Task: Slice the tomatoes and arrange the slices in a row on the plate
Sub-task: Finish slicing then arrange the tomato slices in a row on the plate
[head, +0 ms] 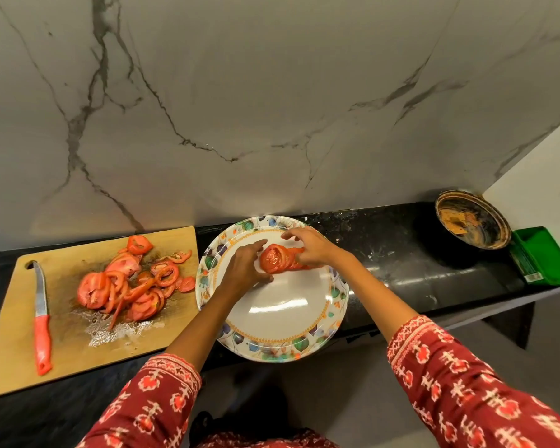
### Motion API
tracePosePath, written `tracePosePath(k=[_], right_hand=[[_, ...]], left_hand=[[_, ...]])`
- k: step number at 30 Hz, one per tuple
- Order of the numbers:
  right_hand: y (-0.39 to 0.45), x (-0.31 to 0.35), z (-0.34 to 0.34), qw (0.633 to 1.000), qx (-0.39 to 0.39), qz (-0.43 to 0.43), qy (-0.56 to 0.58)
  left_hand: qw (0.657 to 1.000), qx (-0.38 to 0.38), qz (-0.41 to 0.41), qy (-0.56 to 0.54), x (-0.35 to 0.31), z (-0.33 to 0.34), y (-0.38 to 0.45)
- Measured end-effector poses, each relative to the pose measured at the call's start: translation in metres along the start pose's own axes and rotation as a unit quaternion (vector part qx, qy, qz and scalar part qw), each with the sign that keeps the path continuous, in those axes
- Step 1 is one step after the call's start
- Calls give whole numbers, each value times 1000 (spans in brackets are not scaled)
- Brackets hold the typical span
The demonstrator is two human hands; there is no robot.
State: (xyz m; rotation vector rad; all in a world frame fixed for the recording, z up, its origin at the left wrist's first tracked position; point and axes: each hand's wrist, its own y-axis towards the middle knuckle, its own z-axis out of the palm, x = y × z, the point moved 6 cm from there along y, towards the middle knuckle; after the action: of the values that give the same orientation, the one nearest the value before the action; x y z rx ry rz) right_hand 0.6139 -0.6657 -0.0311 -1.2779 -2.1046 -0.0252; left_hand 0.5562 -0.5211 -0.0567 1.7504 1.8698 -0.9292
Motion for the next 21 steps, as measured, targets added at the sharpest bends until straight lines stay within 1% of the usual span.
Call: tracePosePath(k=[4,8,14,21], right_hand=[[12,11,9,999,26,0,-19],[10,8,16,999,35,-13,-35],[6,5,13,999,21,-33,-28],[2,2,19,999,17,-42,-16]], left_hand=[[1000,-22,0,10,3,2,-4],[999,-21,-3,49,-2,5,-3],[996,-8,-2,84,-5,6,0],[997,-28,-4,74,5,-2,-2]])
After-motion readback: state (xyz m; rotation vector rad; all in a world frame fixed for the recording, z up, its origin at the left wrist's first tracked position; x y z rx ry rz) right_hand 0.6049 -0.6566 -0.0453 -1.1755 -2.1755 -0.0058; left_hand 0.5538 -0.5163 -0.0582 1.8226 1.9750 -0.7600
